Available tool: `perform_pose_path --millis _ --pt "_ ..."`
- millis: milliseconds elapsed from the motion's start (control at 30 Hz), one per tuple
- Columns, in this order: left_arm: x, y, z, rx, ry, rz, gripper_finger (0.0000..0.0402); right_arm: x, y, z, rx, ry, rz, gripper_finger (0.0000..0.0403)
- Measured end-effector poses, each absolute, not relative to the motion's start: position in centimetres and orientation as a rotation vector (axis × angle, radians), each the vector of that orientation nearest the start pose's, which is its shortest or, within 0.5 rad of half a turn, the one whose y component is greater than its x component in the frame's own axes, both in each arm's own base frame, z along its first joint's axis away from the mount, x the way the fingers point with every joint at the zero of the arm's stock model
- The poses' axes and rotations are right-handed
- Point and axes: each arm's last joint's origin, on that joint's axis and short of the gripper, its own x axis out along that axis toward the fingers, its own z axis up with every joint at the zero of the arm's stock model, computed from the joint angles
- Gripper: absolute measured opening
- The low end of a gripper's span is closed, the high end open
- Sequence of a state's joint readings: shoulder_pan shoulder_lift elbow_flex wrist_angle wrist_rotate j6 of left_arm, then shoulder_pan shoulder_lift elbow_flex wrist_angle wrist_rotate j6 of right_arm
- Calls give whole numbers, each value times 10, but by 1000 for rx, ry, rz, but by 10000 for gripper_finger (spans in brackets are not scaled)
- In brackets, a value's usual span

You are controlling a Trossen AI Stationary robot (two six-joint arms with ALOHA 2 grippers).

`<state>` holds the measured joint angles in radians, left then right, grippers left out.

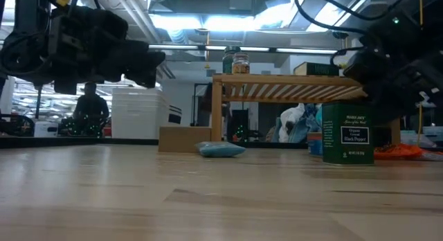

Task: Shelf spices
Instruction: Put the black seasoning can on the shelf

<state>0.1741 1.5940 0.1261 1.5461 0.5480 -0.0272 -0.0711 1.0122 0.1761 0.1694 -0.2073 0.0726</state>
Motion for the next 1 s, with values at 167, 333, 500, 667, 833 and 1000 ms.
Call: perform_pose_path --millis 167,333,500,667,833,1000 --pt "203 20 135 -6 -49 -374 164 158 -3 118 178 622 171 193" --pt "203 20 136 -24 -49 -375 164 152 -2 110 201 622 217 193" --pt "203 20 136 -58 -43 -376 164 149 1 109 220 595 288 193" --pt "203 20 136 -97 -43 -377 164 148 3 112 231 564 359 193" --pt "203 20 138 -98 -58 -382 164 148 16 115 179 552 401 193" --pt "203 20 139 -87 -72 -382 164 146 35 116 63 533 319 193"
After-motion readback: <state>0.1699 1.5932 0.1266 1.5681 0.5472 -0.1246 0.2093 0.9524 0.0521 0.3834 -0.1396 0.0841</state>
